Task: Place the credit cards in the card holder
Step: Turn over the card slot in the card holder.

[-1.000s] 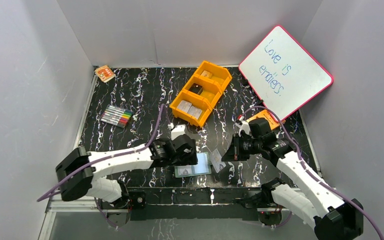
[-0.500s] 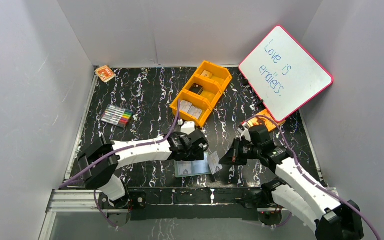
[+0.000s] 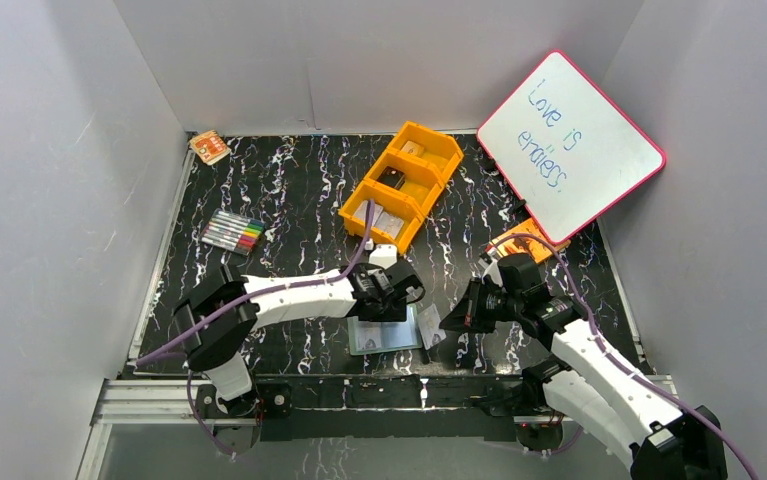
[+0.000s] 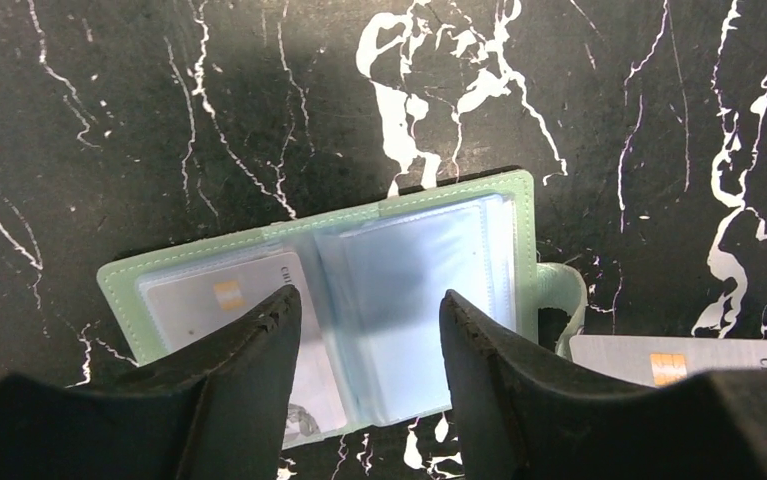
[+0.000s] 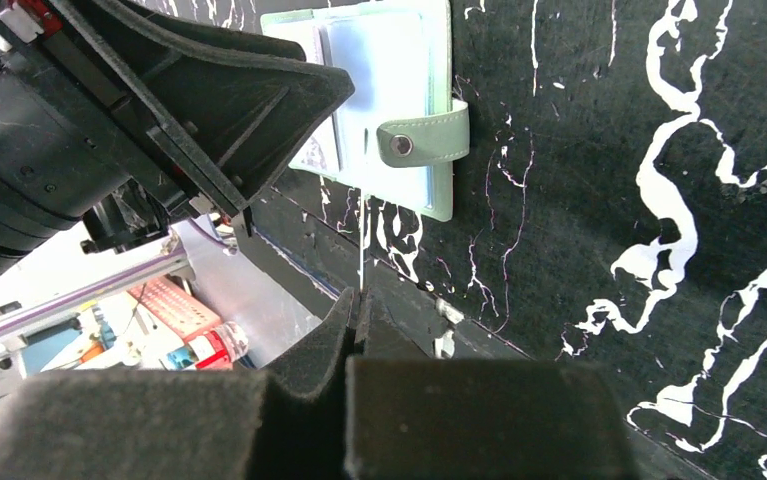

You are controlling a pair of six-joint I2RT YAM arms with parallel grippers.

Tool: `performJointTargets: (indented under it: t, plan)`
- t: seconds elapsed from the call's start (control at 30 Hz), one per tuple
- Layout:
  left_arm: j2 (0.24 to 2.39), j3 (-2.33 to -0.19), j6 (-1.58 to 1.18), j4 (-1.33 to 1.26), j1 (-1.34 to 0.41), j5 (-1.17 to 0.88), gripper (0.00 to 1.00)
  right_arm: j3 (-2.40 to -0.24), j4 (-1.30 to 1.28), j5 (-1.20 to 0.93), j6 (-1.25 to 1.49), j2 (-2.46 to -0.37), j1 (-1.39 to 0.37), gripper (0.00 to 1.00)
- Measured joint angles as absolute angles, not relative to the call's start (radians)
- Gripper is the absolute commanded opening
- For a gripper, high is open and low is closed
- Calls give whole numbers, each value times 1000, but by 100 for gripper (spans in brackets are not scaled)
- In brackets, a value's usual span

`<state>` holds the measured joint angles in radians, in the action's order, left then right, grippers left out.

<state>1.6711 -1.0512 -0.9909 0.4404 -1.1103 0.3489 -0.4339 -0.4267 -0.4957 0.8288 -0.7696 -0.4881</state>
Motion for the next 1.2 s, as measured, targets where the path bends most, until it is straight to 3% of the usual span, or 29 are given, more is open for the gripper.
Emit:
performJointTargets:
  t: [0.27, 0.67, 1.2]
  plan:
    - [1720, -1073, -966, 420, -1110, 318, 42, -443, -450, -484, 783, -770, -488, 0]
    - [1741, -1072, -962, 427, -1110, 318, 2, -443, -450, -502, 727, -801, -488, 0]
    - [1715, -1027, -988, 387, -1110, 326, 0, -443, -411, -571, 676, -895, -488, 0]
